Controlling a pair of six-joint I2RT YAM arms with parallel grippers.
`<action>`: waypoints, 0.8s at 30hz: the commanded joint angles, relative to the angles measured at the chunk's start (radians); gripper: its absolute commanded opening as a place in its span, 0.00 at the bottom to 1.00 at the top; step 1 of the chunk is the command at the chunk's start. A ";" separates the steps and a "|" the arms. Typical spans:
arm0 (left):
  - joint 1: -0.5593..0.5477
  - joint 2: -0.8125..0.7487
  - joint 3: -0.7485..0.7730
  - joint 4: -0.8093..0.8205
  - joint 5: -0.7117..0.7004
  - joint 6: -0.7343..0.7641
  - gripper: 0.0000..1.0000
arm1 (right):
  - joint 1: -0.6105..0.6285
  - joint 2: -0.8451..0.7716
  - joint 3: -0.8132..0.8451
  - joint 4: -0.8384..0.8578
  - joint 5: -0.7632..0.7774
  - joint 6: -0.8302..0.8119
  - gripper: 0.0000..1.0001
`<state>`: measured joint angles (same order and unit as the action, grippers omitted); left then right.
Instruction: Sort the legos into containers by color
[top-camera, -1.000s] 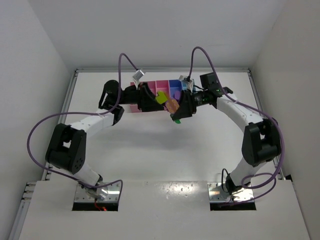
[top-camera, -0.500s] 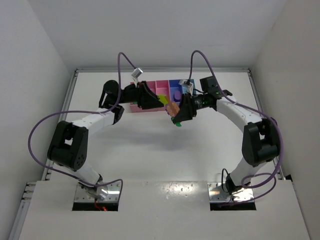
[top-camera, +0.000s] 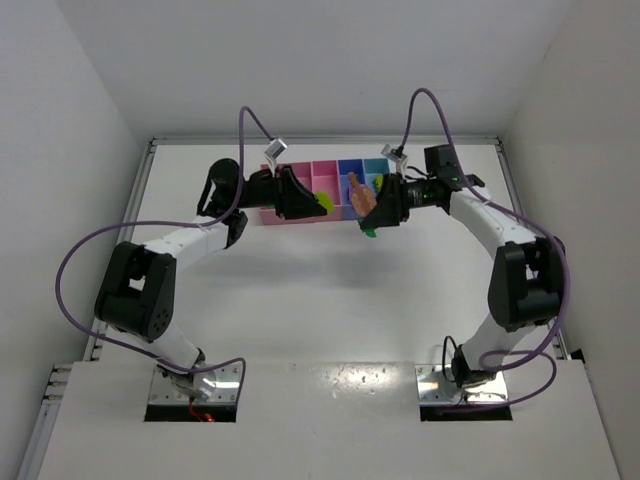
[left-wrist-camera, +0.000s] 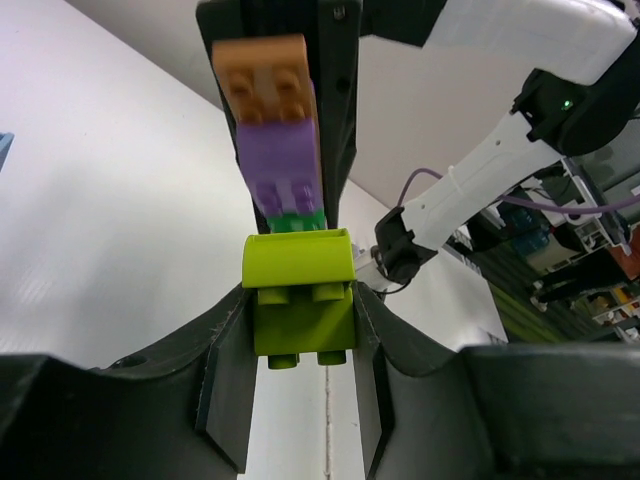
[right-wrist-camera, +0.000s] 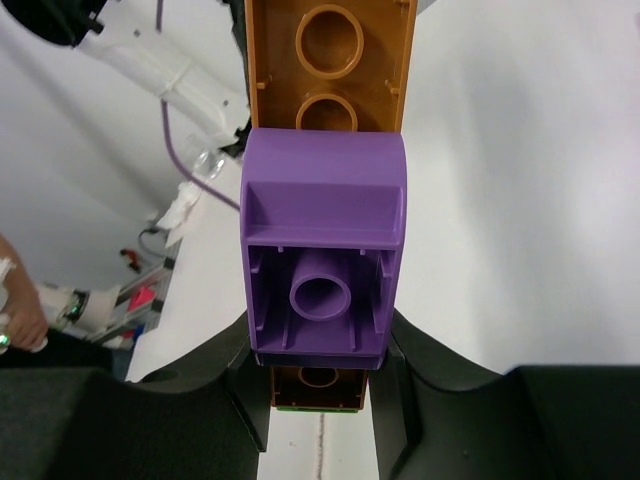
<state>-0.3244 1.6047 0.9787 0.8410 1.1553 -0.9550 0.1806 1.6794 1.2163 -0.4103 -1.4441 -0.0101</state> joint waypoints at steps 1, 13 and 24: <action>0.012 -0.034 0.006 -0.022 0.003 0.082 0.00 | -0.047 -0.015 0.043 0.012 0.014 -0.017 0.00; 0.012 -0.104 0.078 -0.558 -0.129 0.521 0.00 | 0.008 0.034 -0.185 -0.537 0.721 -0.788 0.00; 0.012 -0.095 0.101 -0.761 -0.219 0.673 0.00 | 0.063 0.062 -0.147 -0.306 0.904 -0.559 0.54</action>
<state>-0.3222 1.5349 1.0447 0.1287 0.9585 -0.3553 0.2375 1.7351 1.0279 -0.7689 -0.5770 -0.5991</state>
